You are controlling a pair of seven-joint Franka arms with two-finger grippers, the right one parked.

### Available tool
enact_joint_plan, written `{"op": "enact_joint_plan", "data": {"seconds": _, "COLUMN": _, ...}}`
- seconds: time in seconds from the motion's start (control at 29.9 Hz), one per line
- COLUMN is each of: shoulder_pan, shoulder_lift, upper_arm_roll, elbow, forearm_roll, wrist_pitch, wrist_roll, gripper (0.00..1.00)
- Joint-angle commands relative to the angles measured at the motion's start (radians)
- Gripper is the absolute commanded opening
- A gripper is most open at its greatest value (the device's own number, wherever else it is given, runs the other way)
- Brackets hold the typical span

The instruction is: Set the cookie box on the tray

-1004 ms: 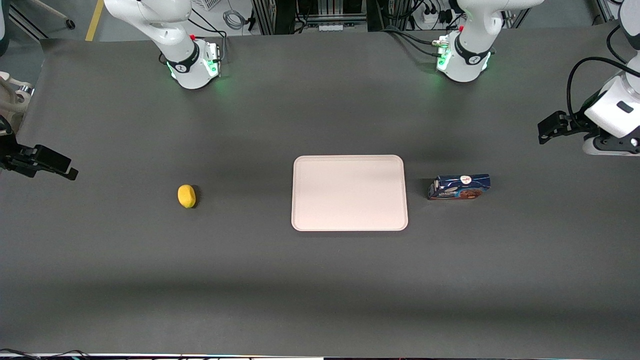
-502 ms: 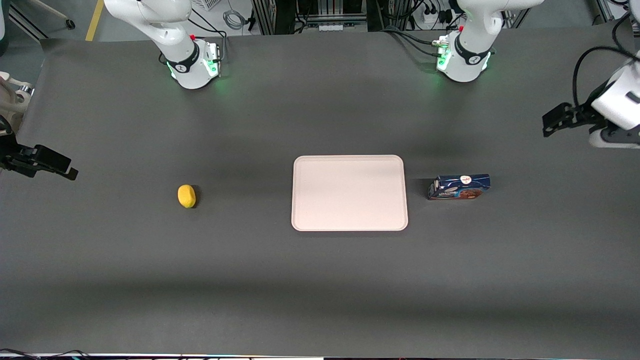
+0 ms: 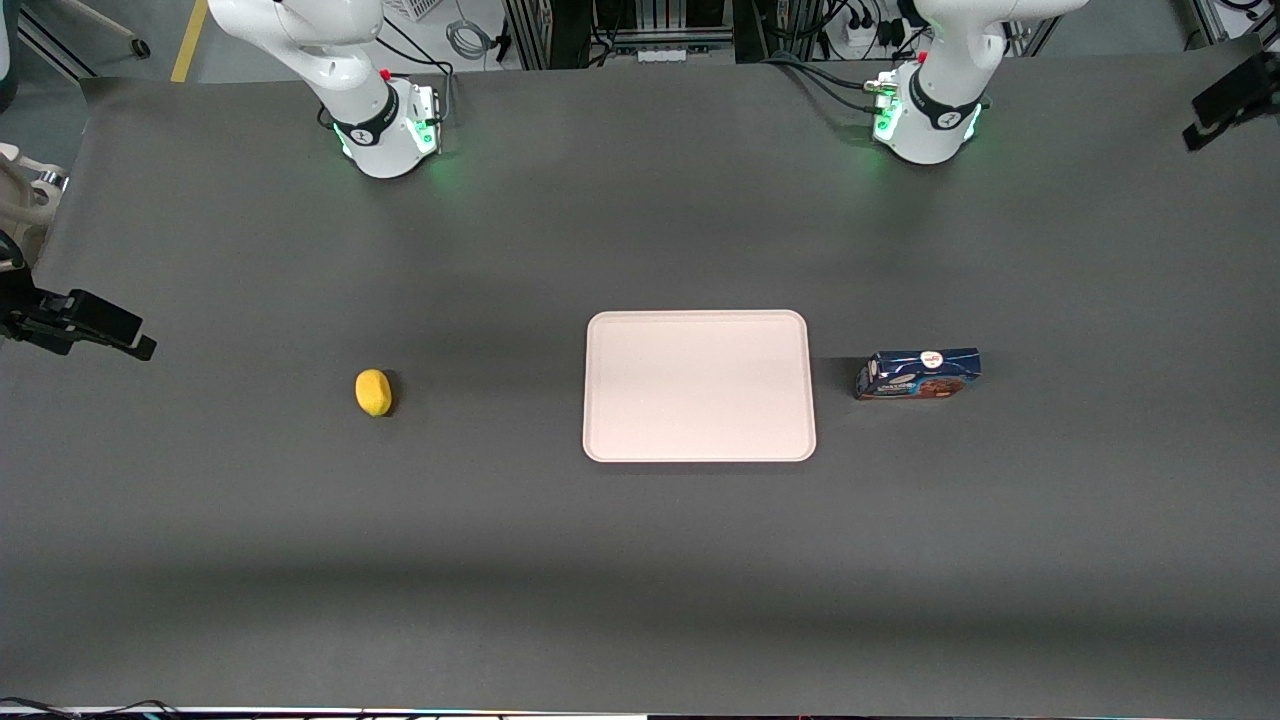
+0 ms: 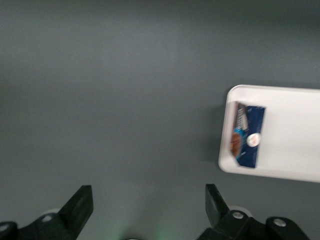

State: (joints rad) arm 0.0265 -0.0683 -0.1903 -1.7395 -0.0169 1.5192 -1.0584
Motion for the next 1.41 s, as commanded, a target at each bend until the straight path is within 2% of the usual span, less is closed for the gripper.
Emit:
{"op": "enact_joint_plan", "data": {"seconds": 0.0, "shoulder_pan": 0.001, "shoulder_lift": -0.060, "upper_arm_roll": -0.014, "elbow": -0.265, "forearm_roll": -0.011, "wrist_pitch": 0.238, "wrist_roll": -0.100, "gripper": 1.00}}
{"op": "enact_joint_plan", "data": {"seconds": 0.4, "shoulder_pan": 0.000, "shoulder_lift": -0.099, "upper_arm_roll": -0.015, "elbow": -0.620, "forearm_roll": -0.012, "wrist_pitch": 0.683, "wrist_roll": -0.172, "gripper": 1.00}}
{"op": "enact_joint_plan", "data": {"seconds": 0.94, "shoulder_pan": -0.002, "shoulder_lift": 0.099, "upper_arm_roll": -0.015, "elbow": -0.699, "forearm_roll": -0.014, "wrist_pitch": 1.130, "wrist_roll": -0.267, "gripper": 1.00}}
{"op": "enact_joint_plan", "data": {"seconds": 1.37, "shoulder_pan": -0.005, "shoulder_lift": 0.173, "upper_arm_roll": -0.029, "elbow": -0.781, "forearm_roll": -0.014, "wrist_pitch": 1.342, "wrist_roll": -0.281, "gripper": 1.00}}
